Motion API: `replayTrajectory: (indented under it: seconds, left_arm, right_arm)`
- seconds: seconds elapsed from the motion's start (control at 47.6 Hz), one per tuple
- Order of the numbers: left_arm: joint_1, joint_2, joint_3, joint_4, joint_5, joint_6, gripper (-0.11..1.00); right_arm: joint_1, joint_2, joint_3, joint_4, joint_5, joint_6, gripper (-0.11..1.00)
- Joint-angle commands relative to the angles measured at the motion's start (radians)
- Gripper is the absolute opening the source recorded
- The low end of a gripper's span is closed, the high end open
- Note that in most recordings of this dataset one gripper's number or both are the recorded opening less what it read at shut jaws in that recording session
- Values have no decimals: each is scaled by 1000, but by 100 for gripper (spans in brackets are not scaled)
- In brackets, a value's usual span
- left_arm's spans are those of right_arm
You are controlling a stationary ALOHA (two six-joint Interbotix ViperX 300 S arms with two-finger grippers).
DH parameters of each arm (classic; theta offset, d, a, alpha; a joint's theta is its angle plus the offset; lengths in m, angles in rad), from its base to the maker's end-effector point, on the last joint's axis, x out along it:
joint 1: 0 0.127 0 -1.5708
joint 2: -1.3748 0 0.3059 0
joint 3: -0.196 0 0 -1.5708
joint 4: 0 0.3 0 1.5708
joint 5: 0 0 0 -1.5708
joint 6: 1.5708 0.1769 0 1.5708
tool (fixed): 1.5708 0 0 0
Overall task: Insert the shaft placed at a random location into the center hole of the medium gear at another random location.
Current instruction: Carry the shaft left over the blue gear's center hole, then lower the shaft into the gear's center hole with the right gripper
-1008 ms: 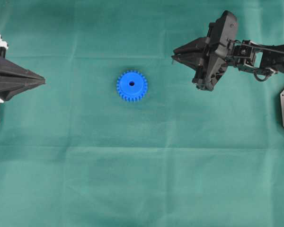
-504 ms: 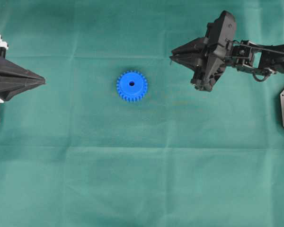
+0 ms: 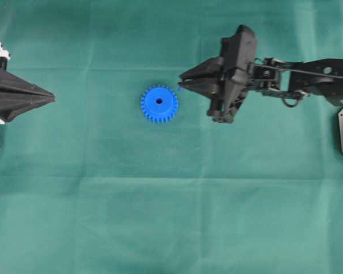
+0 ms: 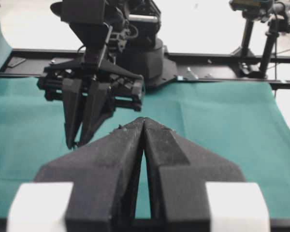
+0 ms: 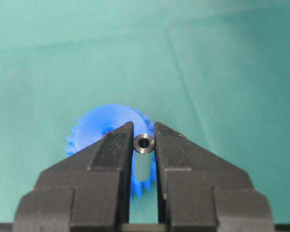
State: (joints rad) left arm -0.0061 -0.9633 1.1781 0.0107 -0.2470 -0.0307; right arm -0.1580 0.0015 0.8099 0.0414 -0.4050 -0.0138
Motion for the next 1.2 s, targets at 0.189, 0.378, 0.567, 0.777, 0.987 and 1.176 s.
replayTrajectory:
  seconds: [0.189, 0.378, 0.567, 0.777, 0.987, 1.176]
  left_arm:
    - [-2, 9, -23, 2, -5, -3, 0]
    - [-2, 9, -23, 2, -3, -3, 0]
    - [-2, 9, -23, 2, -5, -3, 0]
    - [-2, 9, -23, 3, -5, -3, 0]
    - [-2, 9, -23, 2, -3, -3, 0]
    - [-2, 9, -23, 2, -3, -3, 0]
  right_arm:
    - [32, 72, -140, 5, 31, 9, 13]
    - [41, 97, -172, 5, 43, 9, 13]
    - [41, 97, -170, 3, 41, 9, 13]
    - [41, 97, -170, 5, 43, 9, 13]
    - [41, 123, -169, 6, 38, 9, 13]
    - [41, 158, -170, 14, 35, 9, 13]
